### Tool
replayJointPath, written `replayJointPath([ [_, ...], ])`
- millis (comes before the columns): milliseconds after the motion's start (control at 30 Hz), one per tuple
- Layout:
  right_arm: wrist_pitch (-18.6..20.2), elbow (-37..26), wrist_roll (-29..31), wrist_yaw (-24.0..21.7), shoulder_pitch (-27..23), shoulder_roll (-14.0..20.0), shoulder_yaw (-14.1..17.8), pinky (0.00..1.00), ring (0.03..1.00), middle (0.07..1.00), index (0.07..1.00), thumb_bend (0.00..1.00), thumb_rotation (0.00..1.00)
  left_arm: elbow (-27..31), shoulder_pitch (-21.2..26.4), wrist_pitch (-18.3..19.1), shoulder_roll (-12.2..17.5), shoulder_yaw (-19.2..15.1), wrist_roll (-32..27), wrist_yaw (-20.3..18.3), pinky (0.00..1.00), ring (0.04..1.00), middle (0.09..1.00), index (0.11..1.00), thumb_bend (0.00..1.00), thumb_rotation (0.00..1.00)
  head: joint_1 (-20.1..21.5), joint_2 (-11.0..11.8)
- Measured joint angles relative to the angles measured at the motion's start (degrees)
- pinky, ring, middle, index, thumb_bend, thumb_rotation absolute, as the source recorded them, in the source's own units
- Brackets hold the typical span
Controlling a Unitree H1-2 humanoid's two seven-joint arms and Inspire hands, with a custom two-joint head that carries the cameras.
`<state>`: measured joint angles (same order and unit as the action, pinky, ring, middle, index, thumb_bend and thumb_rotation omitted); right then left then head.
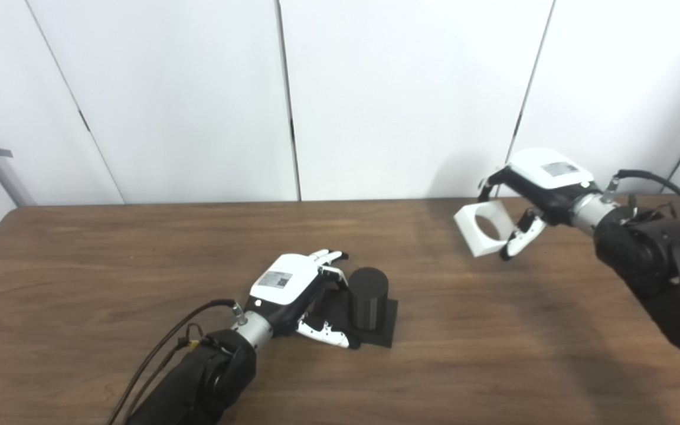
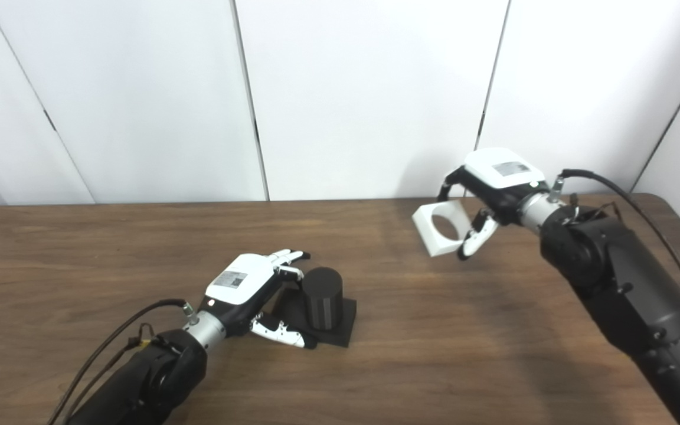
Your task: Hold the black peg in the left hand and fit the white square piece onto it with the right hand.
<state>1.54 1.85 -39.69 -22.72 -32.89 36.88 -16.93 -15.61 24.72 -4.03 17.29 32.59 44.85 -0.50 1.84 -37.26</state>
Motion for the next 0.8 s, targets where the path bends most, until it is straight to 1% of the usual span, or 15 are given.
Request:
replayJointPath([
  [67,-0.1,-1.4,0.0,-0.7,0.0,-0.9,-0.3,0.81,0.824,0.766,0.480,0.52,0.13,0.1,0.0,0.2,0.0,0.2,0.0,0.0,0.84,0.929,0.919,0.491,0.52,0.08,0.0,-0.1],
  [267,-0.5,-5.9,-0.1,-3.0,-0.1,-1.7,-0.9,0.80,0.818,0.763,0.480,0.52,0.13,0.5,0.1,1.5,-0.3,0.5,0.1,-0.4,0.84,0.930,0.919,0.491,0.52,0.08,0.1,-0.4],
  [400,-1.8,-7.5,0.1,-3.8,-0.2,-2.9,-1.3,0.78,0.805,0.758,0.479,0.52,0.13,0.5,0.2,1.7,-0.3,0.7,0.1,-0.4,0.84,0.929,0.918,0.491,0.52,0.08,0.0,-0.5],
  [667,-2.1,-9.5,0.1,-5.3,-0.8,-6.6,-1.6,0.78,0.803,0.757,0.479,0.52,0.13,0.5,0.2,1.8,-0.3,0.9,0.1,-0.4,0.84,0.928,0.919,0.492,0.52,0.08,-0.5,-1.1],
  [800,-2.1,-9.6,0.0,-6.8,-1.5,-7.6,-2.0,0.78,0.805,0.760,0.479,0.52,0.13,0.8,0.2,2.4,-0.4,1.0,0.1,-0.4,0.85,0.927,0.919,0.491,0.52,0.08,-0.5,-1.1],
])
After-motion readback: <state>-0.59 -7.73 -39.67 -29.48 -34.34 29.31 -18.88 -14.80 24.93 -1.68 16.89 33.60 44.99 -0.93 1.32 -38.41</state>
